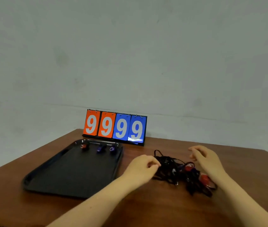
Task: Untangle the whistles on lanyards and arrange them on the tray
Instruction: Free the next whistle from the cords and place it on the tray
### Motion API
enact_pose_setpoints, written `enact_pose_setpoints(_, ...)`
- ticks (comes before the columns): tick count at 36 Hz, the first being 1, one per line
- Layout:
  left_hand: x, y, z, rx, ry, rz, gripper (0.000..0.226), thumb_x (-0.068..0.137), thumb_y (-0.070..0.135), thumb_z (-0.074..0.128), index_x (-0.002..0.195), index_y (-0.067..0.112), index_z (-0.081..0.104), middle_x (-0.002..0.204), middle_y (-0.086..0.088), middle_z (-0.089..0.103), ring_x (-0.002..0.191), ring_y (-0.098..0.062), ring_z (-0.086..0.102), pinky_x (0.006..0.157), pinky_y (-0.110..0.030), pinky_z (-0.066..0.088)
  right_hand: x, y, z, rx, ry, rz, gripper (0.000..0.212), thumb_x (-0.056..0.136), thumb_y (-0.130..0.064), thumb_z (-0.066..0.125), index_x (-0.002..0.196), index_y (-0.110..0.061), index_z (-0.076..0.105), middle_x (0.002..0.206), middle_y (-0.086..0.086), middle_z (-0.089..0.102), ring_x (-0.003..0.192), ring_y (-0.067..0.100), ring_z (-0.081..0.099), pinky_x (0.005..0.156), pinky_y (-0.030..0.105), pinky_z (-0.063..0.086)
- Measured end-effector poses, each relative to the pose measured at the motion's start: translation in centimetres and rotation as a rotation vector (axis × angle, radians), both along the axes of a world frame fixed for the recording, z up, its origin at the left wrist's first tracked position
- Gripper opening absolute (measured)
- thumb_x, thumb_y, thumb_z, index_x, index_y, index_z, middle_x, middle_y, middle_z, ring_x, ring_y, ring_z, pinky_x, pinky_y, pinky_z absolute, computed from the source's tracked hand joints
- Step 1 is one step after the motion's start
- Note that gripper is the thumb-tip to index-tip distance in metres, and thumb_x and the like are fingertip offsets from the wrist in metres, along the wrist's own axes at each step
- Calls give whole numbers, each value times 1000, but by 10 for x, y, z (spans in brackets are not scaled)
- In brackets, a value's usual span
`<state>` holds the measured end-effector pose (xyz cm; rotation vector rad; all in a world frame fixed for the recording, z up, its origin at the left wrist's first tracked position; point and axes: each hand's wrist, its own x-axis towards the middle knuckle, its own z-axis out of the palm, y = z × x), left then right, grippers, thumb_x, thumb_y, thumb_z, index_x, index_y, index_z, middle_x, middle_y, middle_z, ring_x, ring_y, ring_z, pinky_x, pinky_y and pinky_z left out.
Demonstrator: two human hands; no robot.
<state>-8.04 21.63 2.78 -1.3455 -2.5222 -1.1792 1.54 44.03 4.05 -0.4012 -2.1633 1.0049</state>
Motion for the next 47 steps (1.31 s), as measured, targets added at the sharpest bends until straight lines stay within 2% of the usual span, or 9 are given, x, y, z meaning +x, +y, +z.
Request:
enact_pose_setpoints(4,12,45,-6,29,8,-41,24,96,27,48,110,31,66,97,19,52,80,5,49,70,-10,36,19,21,-15,-35,-6,-33,18,98,-20,49,91,-29,62,87,-2,66,87,13,62,65,20,43)
enact_pose_setpoints(12,4,99,-19,2,121,-14,22,95,31,51,112,30,65,101,10,54,88,-4,48,81,-23,43,17,34,-21,168,-226,38,13,84,-40,68,96,-35,67,100,-19,62,93,-2,57,76,14,43)
enact_pose_setpoints(18,-22,90,-36,-154,99,30,25,94,42,46,102,31,67,95,10,59,103,-15,53,86,-38,48,9,32,-24,243,-219,-3,10,86,-36,67,77,-32,67,87,-12,64,82,0,57,71,17,42)
enact_pose_setpoints(21,-30,78,-29,-190,64,103,30,95,47,47,89,26,67,83,9,54,103,-21,54,89,-38,45,2,25,-21,42,-87,24,18,93,-26,59,82,-14,67,79,-2,68,73,9,61,64,14,45)
enact_pose_setpoints(26,-45,66,-24,-291,75,317,41,94,53,41,87,25,70,107,1,62,110,-22,51,96,-39,39,-15,13,1,-434,127,64,26,99,-22,49,81,-8,63,73,3,67,60,13,60,58,24,47)
enact_pose_setpoints(33,-52,63,-19,-216,126,475,32,96,46,42,105,27,66,112,1,54,112,-20,46,103,-41,31,-34,7,19,-229,131,-41,24,95,-25,53,78,-9,59,65,1,53,56,14,44,56,25,36)
enact_pose_setpoints(41,-30,73,-14,107,238,170,18,96,37,46,90,27,60,90,11,51,94,-11,47,84,-30,41,-22,32,-7,135,-131,-154,16,94,-31,56,84,-25,67,83,-9,66,80,7,60,65,20,41)
enact_pose_setpoints(44,-18,76,-16,121,225,-1,19,95,39,48,88,28,60,85,15,50,87,-4,45,74,-23,38,-15,32,2,120,-29,-151,18,95,-29,56,81,-25,66,73,-6,64,70,7,58,59,20,39)
enact_pose_setpoints(47,-15,76,-18,-10,204,-167,21,92,45,54,98,29,67,98,12,56,98,-4,46,84,-25,43,-15,29,4,139,-22,-152,18,94,-29,56,82,-22,68,72,-6,64,68,7,58,58,20,37)
